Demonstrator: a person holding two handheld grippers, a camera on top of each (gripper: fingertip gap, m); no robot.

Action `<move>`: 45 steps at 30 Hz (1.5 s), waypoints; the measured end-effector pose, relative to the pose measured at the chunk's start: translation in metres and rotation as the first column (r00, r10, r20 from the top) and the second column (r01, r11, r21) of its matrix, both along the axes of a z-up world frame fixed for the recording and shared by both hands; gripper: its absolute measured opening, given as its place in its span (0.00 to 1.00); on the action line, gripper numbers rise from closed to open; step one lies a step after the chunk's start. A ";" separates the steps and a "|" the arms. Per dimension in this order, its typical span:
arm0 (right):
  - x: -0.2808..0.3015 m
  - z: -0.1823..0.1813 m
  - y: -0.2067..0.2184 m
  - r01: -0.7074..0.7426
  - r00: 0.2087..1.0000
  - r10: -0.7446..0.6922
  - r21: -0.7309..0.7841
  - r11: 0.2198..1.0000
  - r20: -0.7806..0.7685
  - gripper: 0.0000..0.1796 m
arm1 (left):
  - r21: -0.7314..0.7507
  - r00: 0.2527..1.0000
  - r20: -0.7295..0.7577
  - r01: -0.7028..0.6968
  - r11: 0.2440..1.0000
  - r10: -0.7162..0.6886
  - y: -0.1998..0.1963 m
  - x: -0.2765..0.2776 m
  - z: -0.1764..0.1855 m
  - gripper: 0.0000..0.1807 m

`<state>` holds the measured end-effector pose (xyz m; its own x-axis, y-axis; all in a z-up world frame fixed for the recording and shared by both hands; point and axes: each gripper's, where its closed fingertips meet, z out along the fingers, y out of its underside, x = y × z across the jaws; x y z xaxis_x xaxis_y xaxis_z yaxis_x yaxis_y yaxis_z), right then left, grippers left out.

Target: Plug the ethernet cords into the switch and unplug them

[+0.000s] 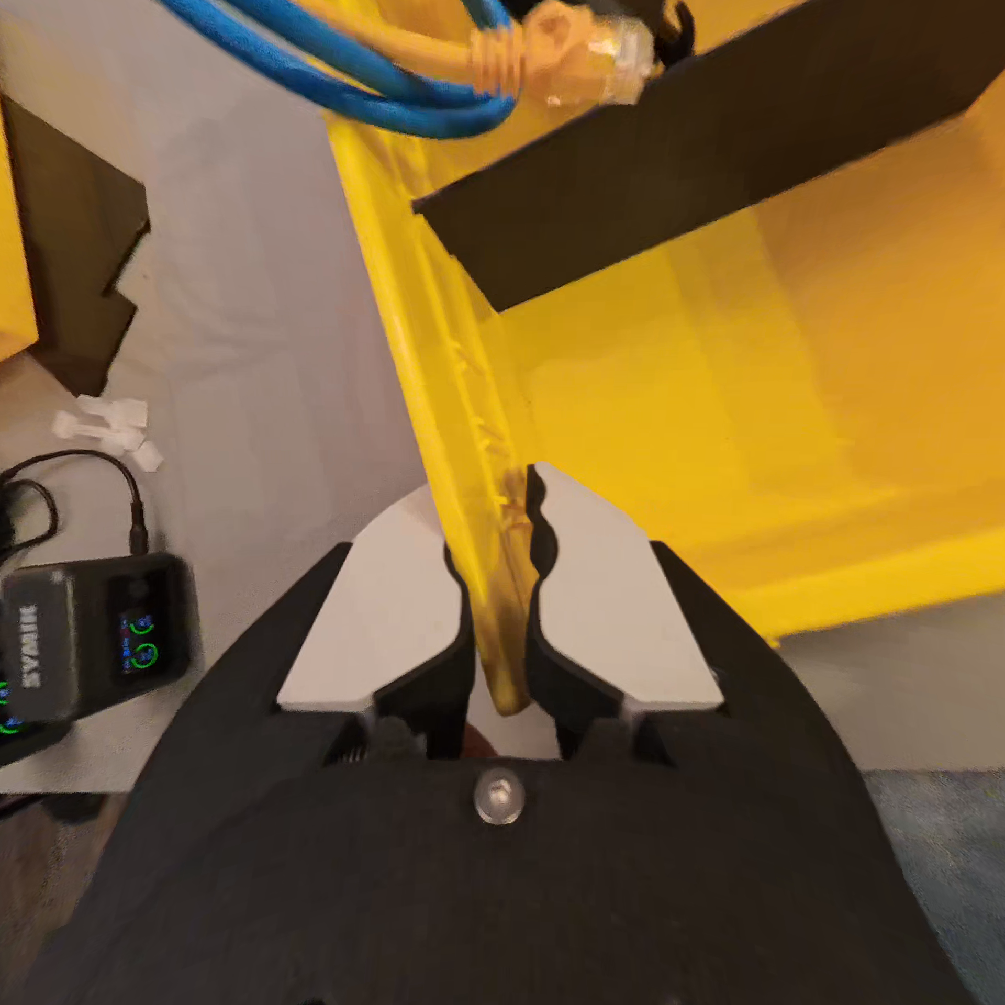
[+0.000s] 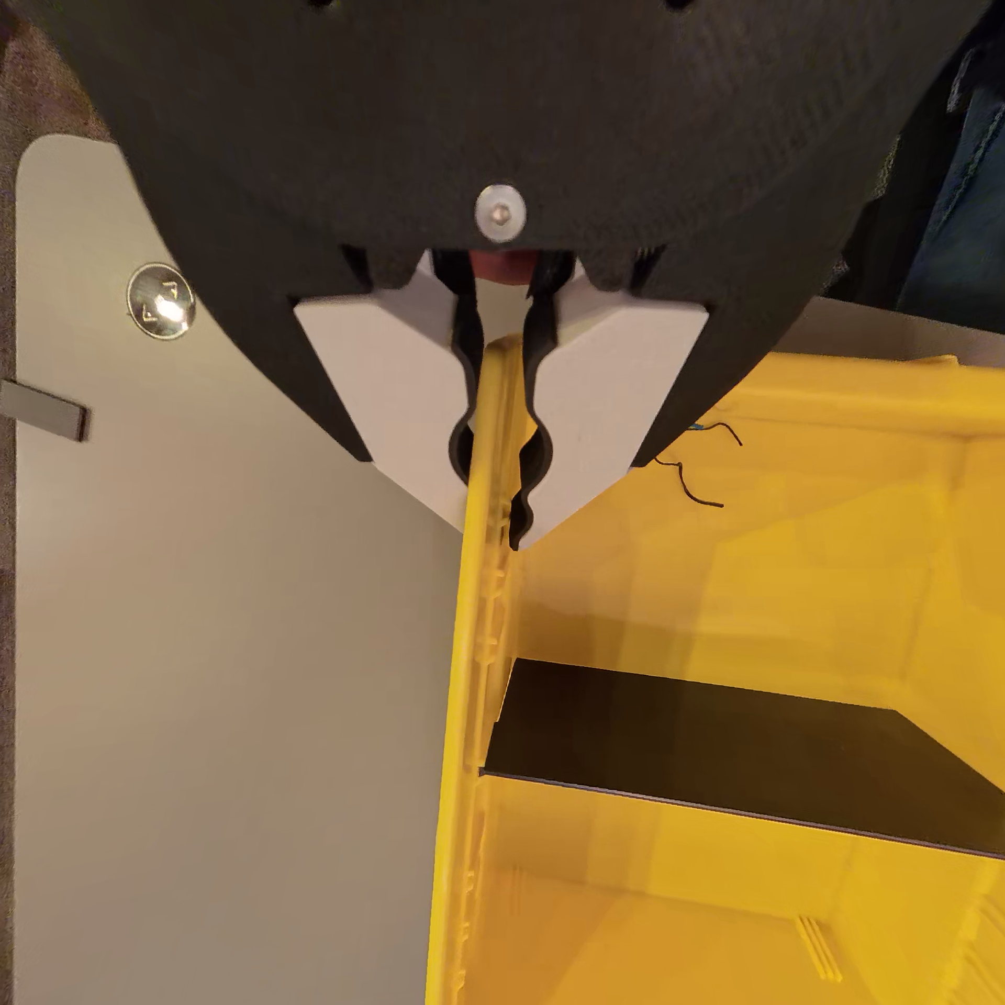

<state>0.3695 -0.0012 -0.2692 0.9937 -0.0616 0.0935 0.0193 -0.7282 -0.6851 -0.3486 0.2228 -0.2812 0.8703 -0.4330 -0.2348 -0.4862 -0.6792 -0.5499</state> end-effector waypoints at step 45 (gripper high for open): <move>0.080 0.021 -0.031 0.204 0.979 -0.206 0.116 0.972 0.005 0.19 | 0.395 0.905 -0.375 0.352 0.848 -0.201 0.039 -0.063 0.140 0.30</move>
<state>0.4495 -0.0326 -0.2482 0.9572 -0.2749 0.0908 -0.1097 -0.6346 -0.7650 -0.4117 0.2615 -0.1408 0.5792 -0.4272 -0.6943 -0.8103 -0.2092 -0.5474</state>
